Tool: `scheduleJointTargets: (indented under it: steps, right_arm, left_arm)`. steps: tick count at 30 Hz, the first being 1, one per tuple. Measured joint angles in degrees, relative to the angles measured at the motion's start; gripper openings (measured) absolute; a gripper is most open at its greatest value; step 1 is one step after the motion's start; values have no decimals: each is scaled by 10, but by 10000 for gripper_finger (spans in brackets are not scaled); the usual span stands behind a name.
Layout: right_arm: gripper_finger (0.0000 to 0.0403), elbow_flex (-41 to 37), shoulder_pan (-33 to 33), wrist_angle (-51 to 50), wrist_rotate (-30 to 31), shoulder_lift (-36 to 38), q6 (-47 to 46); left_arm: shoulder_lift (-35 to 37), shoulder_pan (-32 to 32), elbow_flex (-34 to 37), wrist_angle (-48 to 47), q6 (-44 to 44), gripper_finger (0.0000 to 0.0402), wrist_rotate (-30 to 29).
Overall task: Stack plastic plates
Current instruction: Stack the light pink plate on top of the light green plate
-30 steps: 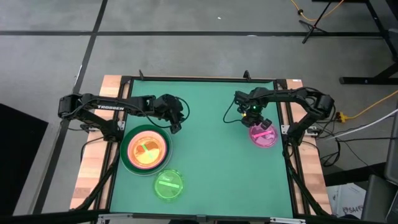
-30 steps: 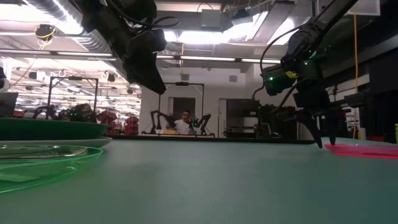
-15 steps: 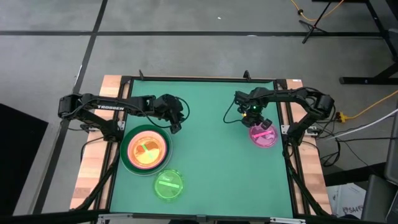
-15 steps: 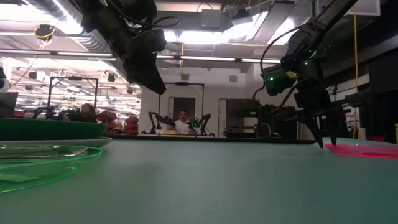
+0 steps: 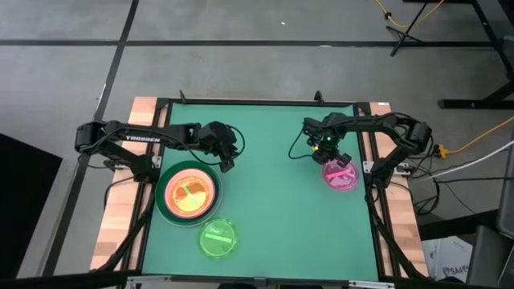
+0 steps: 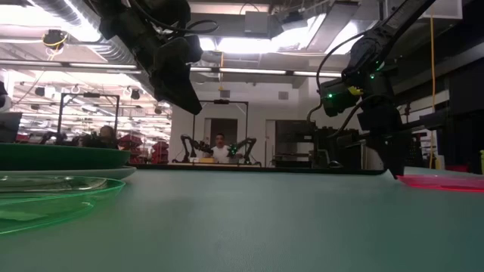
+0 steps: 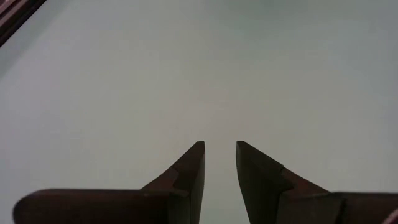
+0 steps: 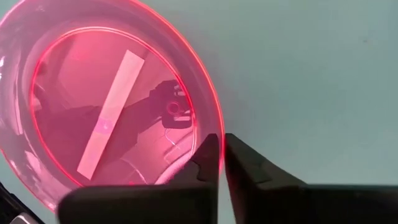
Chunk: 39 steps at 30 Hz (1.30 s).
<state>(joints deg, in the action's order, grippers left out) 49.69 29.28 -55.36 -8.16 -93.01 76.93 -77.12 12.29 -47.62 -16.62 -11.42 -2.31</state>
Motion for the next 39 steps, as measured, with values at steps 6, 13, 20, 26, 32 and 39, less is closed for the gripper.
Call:
scheduleJointTargets:
  steps: [6, 13, 20, 26, 32, 39]
  right_arm:
    - [5, 0, 0, 0, 0, 0, -1]
    - [2, 0, 0, 0, -45, 0, -2]
    - [1, 0, 0, 13, -99, 0, -15]
    - [1, 0, -1, 57, -124, 0, -96]
    - [1, 0, -1, 131, -155, 0, -192]
    - [1, 0, -1, 262, -160, 0, -317]
  left_arm:
    - [0, 0, 0, 0, 0, 85, 0]
    - [0, 0, 0, 0, 0, 85, 0]
    - [0, 0, 0, 0, 0, 85, 0]
    - [0, 0, 0, 0, 0, 85, 0]
    - [0, 0, 0, 0, 0, 85, 0]
    - [0, 0, 0, 17, 0, 85, 0]
